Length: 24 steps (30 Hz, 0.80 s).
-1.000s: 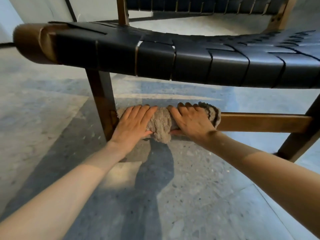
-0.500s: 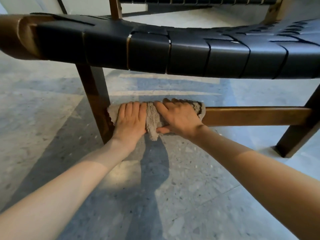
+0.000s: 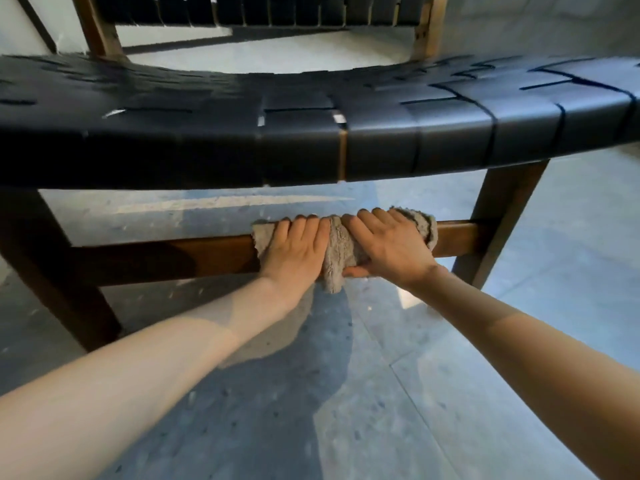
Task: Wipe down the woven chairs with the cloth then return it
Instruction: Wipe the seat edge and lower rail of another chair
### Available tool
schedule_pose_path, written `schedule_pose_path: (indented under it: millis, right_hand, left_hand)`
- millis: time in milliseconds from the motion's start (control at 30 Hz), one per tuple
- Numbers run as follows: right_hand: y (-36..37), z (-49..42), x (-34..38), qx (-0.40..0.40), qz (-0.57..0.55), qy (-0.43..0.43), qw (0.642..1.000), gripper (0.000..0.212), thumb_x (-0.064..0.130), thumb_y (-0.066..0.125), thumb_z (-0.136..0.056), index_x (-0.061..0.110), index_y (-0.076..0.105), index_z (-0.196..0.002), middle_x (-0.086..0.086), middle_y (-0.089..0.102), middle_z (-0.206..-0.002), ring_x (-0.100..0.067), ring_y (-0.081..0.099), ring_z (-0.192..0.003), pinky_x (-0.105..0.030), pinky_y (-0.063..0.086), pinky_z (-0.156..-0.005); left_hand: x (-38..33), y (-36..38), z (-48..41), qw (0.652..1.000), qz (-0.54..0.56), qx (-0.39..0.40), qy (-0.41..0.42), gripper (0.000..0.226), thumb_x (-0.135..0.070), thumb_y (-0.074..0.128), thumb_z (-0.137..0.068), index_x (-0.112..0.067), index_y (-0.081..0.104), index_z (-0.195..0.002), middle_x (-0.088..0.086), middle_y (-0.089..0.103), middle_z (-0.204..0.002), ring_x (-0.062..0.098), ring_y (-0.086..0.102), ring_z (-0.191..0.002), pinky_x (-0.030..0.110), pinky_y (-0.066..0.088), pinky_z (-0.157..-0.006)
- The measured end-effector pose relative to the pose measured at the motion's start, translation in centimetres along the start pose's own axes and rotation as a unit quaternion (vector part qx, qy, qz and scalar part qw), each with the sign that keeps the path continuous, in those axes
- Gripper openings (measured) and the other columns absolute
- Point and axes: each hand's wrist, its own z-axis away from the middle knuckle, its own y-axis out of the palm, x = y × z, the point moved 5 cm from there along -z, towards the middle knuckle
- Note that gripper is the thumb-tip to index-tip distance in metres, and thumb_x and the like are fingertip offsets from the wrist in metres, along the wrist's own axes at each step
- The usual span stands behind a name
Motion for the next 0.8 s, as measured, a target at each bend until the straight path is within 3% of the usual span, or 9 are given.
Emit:
schedule_pose_path:
  millis: [200,300,333,400,467,533,600,700,800]
  right_hand:
    - [-0.2,5.6,-7.8,-0.062,0.063,0.04,0.995,0.077,0.064,0.066,-0.072,0.004,0.057,-0.12,-0.014,0.06,-0.097,-0.03,0.059,-0.081,-0.043,0.052,-0.075]
    - [-0.3,7.1,-8.2,-0.126,0.115,0.061,0.983,0.067,0.063,0.048,-0.085,0.005,0.063,-0.114,-0.011,0.062,-0.091,-0.027,0.059,-0.076,-0.037,0.052,-0.071]
    - [-0.2,7.5,-8.1,-0.149,0.127,0.072,0.978,0.062,0.06,0.046,-0.087,0.007,0.064,-0.114,-0.008,0.062,-0.09,-0.025,0.059,-0.076,-0.035,0.051,-0.07]
    - [0.0,8.2,-7.8,-0.173,0.159,0.095,0.967,0.047,0.043,0.06,-0.087,0.011,0.056,-0.122,-0.003,0.065,-0.096,-0.019,0.061,-0.081,-0.029,0.051,-0.071]
    - [0.2,9.2,-7.8,-0.184,0.184,0.107,0.96,0.053,0.024,0.063,-0.087,0.015,0.042,-0.135,0.002,0.067,-0.109,-0.013,0.064,-0.089,-0.023,0.051,-0.075]
    - [0.2,10.4,-7.9,-0.179,0.175,0.113,0.962,0.056,0.014,0.054,-0.088,0.016,0.042,-0.142,0.001,0.066,-0.12,-0.013,0.065,-0.1,-0.022,0.051,-0.085]
    - [0.2,12.0,-8.3,-0.183,0.182,0.121,0.958,0.049,0.015,0.047,-0.092,0.021,0.045,-0.141,0.0,0.059,-0.133,-0.014,0.06,-0.115,-0.026,0.046,-0.097]
    - [0.1,14.3,-9.3,-0.185,0.14,0.132,0.964,0.055,0.036,0.051,-0.094,0.011,0.045,-0.142,-0.005,0.046,-0.145,-0.02,0.046,-0.132,-0.038,0.042,-0.104]
    - [0.2,14.9,-9.8,-0.166,0.089,0.108,0.976,0.05,0.019,0.059,-0.087,0.002,0.052,-0.134,-0.016,0.047,-0.142,-0.031,0.032,-0.131,-0.048,0.044,-0.102]
  left_hand:
    - [-7.6,-4.3,-5.2,0.996,-0.009,-0.014,0.085,0.069,-0.03,0.047,-0.094,0.001,0.004,-0.139,0.016,0.031,-0.134,0.03,0.035,-0.12,0.039,0.029,-0.101]
    - [-9.2,-5.0,-6.3,0.997,0.008,-0.012,0.072,0.063,-0.026,0.043,-0.095,0.0,0.005,-0.137,0.015,0.032,-0.132,0.03,0.036,-0.118,0.038,0.029,-0.1]
    - [-9.4,-5.0,-6.4,0.998,0.011,-0.016,0.067,0.06,-0.026,0.04,-0.096,0.0,0.004,-0.136,0.014,0.032,-0.132,0.03,0.036,-0.118,0.039,0.029,-0.1]
    - [-9.7,-4.8,-6.3,0.998,0.024,-0.02,0.058,0.056,-0.027,0.033,-0.1,0.0,0.001,-0.136,0.014,0.032,-0.133,0.03,0.036,-0.12,0.039,0.029,-0.102]
    - [-10.0,-4.8,-6.4,0.998,0.037,-0.025,0.049,0.059,-0.03,0.032,-0.101,-0.001,-0.002,-0.139,0.013,0.031,-0.136,0.029,0.035,-0.122,0.039,0.026,-0.104]
    - [-10.4,-4.9,-6.2,0.996,0.068,-0.029,0.043,0.063,-0.032,0.034,-0.101,-0.002,-0.001,-0.143,0.012,0.029,-0.14,0.029,0.032,-0.126,0.038,0.023,-0.107]
    - [-10.7,-4.9,-6.0,0.987,0.146,-0.042,0.048,0.068,-0.035,0.04,-0.096,-0.005,0.006,-0.147,0.011,0.028,-0.144,0.028,0.029,-0.131,0.038,0.017,-0.11]
    - [-10.7,-5.4,-5.7,0.947,0.306,-0.09,0.032,0.064,-0.033,0.042,-0.089,-0.008,0.026,-0.146,0.011,0.032,-0.144,0.027,0.029,-0.13,0.039,0.015,-0.109]
    - [-10.6,-5.6,-5.9,0.921,0.363,-0.141,-0.027,0.046,-0.02,0.052,-0.093,-0.012,0.045,-0.138,0.018,0.036,-0.13,0.032,0.029,-0.117,0.046,0.032,-0.098]
